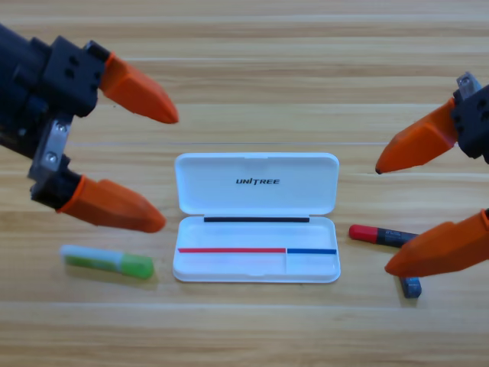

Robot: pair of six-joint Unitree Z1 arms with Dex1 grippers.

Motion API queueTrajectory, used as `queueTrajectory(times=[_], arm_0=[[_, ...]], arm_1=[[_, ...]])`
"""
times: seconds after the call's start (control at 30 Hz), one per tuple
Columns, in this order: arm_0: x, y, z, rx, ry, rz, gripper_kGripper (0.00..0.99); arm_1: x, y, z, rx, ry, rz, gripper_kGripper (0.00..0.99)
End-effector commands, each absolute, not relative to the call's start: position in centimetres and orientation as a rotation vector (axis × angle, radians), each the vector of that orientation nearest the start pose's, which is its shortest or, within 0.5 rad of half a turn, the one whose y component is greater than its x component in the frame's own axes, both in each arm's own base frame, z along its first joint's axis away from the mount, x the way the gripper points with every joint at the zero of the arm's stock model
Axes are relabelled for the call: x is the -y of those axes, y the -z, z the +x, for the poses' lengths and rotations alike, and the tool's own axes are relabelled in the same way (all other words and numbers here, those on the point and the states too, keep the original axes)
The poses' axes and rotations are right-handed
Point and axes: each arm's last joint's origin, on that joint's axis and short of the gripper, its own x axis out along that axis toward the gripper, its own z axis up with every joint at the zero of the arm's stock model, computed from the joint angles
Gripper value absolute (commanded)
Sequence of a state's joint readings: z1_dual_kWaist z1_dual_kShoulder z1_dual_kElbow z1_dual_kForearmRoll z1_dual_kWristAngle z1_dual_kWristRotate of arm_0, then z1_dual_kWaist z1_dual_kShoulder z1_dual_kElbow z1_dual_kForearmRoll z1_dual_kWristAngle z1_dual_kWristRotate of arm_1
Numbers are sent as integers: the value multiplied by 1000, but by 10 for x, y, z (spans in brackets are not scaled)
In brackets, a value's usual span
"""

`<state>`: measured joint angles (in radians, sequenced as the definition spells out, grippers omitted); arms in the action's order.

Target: Clean up eraser and pencils

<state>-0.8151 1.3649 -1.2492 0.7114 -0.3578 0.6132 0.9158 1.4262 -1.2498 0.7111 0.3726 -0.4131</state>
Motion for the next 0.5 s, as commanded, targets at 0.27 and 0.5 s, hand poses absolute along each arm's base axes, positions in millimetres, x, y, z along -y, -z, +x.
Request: queueTrajectory(times=[0.27,0.5], arm_0=[[157,-395,141,-420,1134,1113,982],[143,-381,149,-420,995,1401,979]], arm_1=[[-197,-333,162,-991,-741,-409,969],[-208,-278,192,-1258,-492,-352,969]])
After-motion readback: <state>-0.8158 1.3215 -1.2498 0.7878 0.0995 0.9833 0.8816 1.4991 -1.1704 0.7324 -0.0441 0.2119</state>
